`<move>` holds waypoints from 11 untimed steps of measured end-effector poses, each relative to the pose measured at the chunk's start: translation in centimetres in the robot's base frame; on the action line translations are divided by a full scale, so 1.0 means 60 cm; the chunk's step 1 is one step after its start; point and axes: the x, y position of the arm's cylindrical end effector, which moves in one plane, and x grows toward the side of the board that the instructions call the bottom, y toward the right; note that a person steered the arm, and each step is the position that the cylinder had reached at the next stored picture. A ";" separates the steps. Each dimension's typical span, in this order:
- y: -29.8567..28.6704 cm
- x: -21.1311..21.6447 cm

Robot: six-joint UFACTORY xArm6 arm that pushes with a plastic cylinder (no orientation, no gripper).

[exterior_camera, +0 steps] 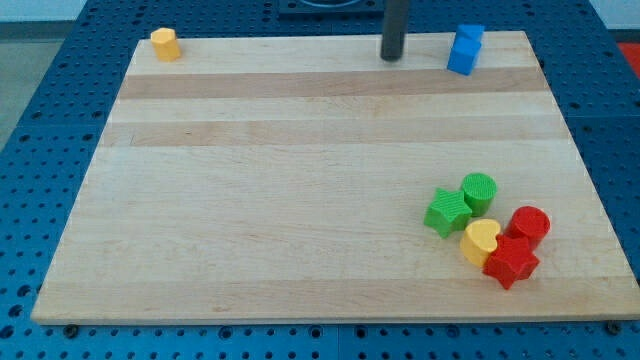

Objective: Move the blue triangle to the top right of the blue cube

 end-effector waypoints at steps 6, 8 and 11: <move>0.130 -0.015; 0.198 -0.017; 0.256 -0.017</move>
